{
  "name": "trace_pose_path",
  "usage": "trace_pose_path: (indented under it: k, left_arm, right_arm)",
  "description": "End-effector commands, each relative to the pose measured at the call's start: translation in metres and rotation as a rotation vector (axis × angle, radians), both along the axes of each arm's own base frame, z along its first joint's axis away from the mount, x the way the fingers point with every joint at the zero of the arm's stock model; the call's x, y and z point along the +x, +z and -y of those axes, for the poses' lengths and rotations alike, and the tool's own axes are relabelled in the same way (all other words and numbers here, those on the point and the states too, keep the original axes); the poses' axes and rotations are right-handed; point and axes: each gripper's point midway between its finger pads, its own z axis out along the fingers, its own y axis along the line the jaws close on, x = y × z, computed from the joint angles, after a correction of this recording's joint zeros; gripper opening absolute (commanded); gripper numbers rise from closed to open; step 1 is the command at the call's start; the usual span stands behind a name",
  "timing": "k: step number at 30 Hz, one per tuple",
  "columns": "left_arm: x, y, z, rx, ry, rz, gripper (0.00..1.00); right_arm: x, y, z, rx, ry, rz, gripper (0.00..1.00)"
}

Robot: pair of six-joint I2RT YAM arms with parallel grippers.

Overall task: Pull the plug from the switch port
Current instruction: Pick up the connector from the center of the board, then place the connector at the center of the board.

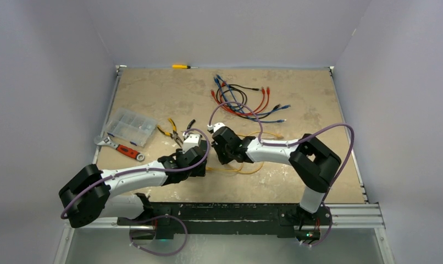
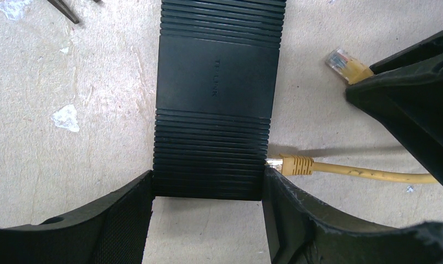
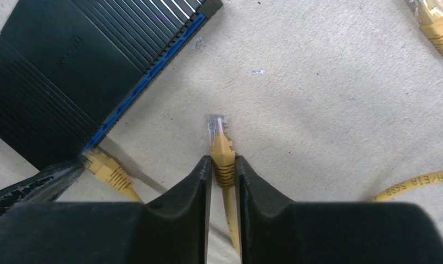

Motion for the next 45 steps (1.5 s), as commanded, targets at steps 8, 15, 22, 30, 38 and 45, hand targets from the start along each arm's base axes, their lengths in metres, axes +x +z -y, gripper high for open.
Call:
trace_pose_path:
  k: [8, 15, 22, 30, 38, 45]
  left_arm:
    - [-0.013, -0.014, -0.014, 0.057, 0.012, -0.056, 0.0]
    - [-0.013, -0.013, -0.005, 0.02, -0.004, -0.059, 0.0]
    - [-0.015, -0.013, -0.002, -0.009, -0.021, -0.062, 0.0]
    - [-0.016, -0.005, 0.003, -0.05, -0.035, -0.046, 0.0]
    - [-0.018, -0.011, 0.001, -0.042, -0.034, -0.058, 0.0]
    - [-0.018, -0.014, -0.001, -0.027, -0.035, -0.062, 0.0]
  right_arm:
    - [0.004, 0.033, -0.012, 0.065, -0.019, 0.029, 0.0]
    - [0.016, 0.083, -0.033, 0.258, 0.024, 0.023, 0.0]
    - [0.027, 0.136, -0.032, 0.496, 0.092, -0.012, 0.0]
    - [0.037, 0.214, -0.015, 0.715, 0.158, 0.039, 0.0]
    - [0.038, 0.301, 0.013, 0.897, 0.217, 0.136, 0.0]
    - [0.029, 0.364, 0.04, 0.983, 0.245, 0.235, 0.0]
